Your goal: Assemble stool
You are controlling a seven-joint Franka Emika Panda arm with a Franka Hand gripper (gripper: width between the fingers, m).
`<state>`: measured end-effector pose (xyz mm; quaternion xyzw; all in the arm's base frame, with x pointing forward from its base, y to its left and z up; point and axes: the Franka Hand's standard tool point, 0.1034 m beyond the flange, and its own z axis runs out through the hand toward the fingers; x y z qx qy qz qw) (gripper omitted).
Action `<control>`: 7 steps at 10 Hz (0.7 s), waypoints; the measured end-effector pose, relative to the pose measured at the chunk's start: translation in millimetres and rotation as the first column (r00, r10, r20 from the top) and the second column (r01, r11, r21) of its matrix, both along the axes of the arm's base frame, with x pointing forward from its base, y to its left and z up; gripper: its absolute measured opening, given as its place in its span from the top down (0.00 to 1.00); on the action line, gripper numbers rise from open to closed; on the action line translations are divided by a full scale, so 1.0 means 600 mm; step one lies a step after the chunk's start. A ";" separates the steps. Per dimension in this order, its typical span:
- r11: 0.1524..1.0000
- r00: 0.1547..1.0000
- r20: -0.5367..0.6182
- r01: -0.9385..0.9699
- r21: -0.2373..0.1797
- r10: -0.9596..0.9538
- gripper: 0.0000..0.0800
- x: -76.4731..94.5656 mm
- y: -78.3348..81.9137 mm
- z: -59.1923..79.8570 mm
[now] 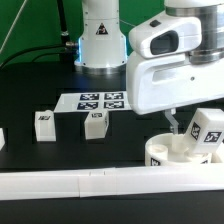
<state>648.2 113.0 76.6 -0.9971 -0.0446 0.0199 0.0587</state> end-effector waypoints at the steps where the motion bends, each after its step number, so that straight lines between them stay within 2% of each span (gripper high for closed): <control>1: 1.000 1.000 -0.001 0.004 0.000 -0.004 0.35 0.000 0.000 0.000; 2: 0.999 0.999 -0.005 0.041 0.000 -0.041 0.35 0.000 0.002 0.000; 3: 0.991 0.991 -0.016 0.132 -0.008 -0.133 0.57 0.000 -0.002 0.000; 7: 0.939 0.939 -0.033 0.342 -0.023 -0.343 0.57 0.001 -0.005 0.000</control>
Offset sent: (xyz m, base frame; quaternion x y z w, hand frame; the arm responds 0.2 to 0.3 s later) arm 0.0000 0.0000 0.0000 0.0000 0.0000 0.1938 0.9810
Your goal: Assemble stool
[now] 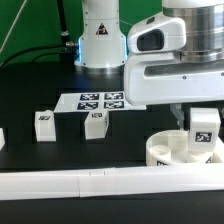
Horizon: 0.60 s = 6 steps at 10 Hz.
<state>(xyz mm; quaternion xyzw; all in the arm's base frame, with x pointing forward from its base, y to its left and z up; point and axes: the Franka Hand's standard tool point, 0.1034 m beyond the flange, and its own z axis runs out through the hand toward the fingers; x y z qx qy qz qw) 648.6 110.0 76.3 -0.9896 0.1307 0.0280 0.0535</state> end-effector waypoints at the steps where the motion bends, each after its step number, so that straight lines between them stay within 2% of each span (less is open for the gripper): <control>1: 0.993 0.993 0.015 0.121 -0.006 -0.121 0.57 -0.001 -0.001 -0.001; 2: 0.977 0.977 0.015 0.214 -0.008 -0.214 0.57 -0.002 -0.002 -0.001; 4: 0.891 0.891 0.002 0.454 -0.005 -0.454 0.57 -0.004 -0.005 -0.001; 6: 0.709 0.709 -0.035 0.705 0.021 -0.704 0.57 -0.007 -0.011 -0.002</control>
Offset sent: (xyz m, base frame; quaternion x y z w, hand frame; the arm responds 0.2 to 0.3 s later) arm -0.0029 0.0102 -0.0082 0.0570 0.0193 0.2974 0.9529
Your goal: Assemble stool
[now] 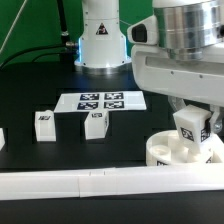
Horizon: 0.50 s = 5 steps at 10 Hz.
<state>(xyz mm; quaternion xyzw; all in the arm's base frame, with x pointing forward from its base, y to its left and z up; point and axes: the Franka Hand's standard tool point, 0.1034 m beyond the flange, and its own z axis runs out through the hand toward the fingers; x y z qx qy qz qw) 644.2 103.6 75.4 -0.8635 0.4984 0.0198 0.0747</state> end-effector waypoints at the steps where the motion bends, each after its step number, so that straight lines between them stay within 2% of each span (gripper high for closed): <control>1: 0.994 0.994 0.001 0.107 0.020 -0.107 0.57 -0.003 -0.002 0.000; 4: 0.965 0.965 -0.032 0.261 0.033 -0.260 0.57 -0.006 -0.001 -0.001; 5: 0.925 0.926 -0.060 0.376 0.051 -0.373 0.57 -0.007 0.005 -0.003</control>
Offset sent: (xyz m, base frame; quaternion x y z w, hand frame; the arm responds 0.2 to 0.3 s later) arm 0.0000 0.0000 0.0000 0.0000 0.0000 0.1938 0.9810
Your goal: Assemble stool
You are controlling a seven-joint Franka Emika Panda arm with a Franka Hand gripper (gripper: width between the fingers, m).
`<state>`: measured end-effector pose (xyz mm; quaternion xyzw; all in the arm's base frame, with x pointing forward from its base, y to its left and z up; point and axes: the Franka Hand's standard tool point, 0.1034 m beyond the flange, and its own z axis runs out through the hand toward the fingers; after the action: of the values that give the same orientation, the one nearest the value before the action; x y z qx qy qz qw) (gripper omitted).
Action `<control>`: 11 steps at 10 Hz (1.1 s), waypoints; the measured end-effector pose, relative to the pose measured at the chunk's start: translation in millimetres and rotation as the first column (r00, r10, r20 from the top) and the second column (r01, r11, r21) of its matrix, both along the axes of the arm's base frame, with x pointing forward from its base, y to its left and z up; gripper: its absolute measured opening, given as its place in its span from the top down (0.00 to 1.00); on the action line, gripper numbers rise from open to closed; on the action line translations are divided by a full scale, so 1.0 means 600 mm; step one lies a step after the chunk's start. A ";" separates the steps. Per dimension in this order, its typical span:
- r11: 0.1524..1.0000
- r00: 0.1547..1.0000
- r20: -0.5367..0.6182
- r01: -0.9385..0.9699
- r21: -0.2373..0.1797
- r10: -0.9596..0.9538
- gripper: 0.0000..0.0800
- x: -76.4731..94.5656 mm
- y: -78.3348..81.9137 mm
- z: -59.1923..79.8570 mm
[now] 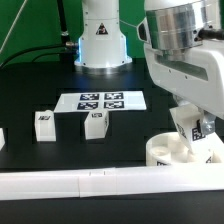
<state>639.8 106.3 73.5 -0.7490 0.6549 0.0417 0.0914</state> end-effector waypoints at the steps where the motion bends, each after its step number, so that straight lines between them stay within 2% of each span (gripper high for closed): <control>1: 0.985 0.985 -0.035 0.170 0.037 -0.169 0.57 -0.002 0.012 -0.003; 3: 0.911 0.914 -0.070 0.405 0.073 -0.400 0.57 0.006 0.028 -0.004; 4: 0.882 0.886 -0.070 0.464 0.082 -0.459 0.57 0.011 0.031 -0.004; 7: 0.885 0.889 -0.068 0.458 0.084 -0.453 0.57 0.010 0.032 -0.004; 8: 0.906 0.910 -0.055 0.414 0.084 -0.410 0.30 0.010 0.032 -0.004; 9: 0.951 0.955 -0.037 0.298 0.086 -0.296 0.30 0.008 0.032 0.008; 10: 0.983 0.987 0.000 0.161 0.089 -0.162 0.21 0.011 0.029 0.033; 11: 0.996 0.999 0.036 0.005 0.084 -0.008 0.21 0.011 0.028 0.053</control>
Offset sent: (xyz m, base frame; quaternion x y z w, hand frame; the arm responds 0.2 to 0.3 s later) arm 0.0134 0.0008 0.0020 0.0602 0.0007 0.2154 0.9747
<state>646.3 123.1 105.4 -0.7429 0.6534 0.0553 0.1349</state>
